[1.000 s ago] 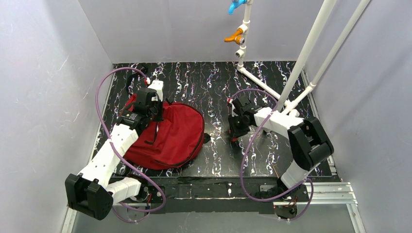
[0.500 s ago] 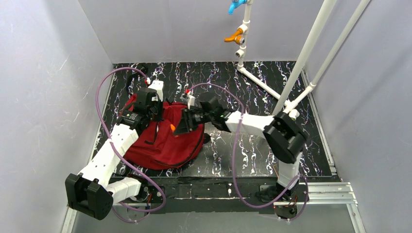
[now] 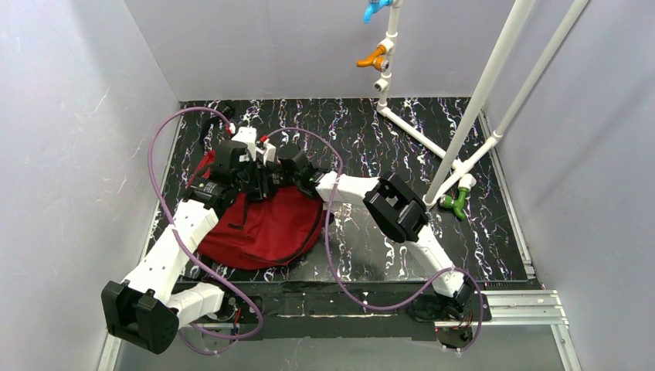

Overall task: Pack the student bag
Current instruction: Place the stationery in the student bag.

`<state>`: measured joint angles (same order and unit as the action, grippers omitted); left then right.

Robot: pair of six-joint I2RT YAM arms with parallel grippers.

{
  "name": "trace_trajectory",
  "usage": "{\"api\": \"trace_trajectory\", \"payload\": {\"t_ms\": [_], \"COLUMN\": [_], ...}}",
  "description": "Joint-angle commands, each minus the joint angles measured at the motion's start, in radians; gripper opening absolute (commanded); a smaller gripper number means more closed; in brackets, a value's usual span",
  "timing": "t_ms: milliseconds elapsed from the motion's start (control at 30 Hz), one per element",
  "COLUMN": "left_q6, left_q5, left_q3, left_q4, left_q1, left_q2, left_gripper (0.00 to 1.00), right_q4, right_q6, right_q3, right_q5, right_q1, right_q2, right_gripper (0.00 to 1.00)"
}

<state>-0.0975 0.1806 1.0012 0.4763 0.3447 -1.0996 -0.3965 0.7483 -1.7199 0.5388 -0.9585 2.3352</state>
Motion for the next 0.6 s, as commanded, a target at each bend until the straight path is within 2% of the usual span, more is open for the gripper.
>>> {"api": "trace_trajectory", "payload": {"t_ms": [0,133,200,367,567], "left_q6": [-0.016,-0.01,-0.006,-0.005,-0.005], "left_q5": [0.058,0.051,0.022,0.003,-0.004], "left_q3": [0.006,-0.003,0.002,0.0,0.0], "left_q4": [-0.008,-0.022,-0.021,-0.022,-0.022], "left_q1": [0.012,0.011,0.013,0.013,0.012], "left_q2": [0.063,0.076,0.068,0.069,0.064], "left_gripper": [0.0,0.0,0.0,0.0,0.0], "right_q4": [-0.02,0.013,0.041,0.089,0.197], "right_q6": [-0.059,-0.096,-0.117,-0.143,-0.168], "right_q3": [-0.12,-0.13,-0.106,-0.011,0.029], "right_q5": [-0.037,-0.025,-0.039,-0.079,-0.061], "right_q1": [-0.021,-0.023,-0.022,-0.019,0.009], "right_q2": [0.047,0.041,0.015,-0.069,-0.144], "right_gripper": [0.28,0.39,0.5,0.64,0.68]}}
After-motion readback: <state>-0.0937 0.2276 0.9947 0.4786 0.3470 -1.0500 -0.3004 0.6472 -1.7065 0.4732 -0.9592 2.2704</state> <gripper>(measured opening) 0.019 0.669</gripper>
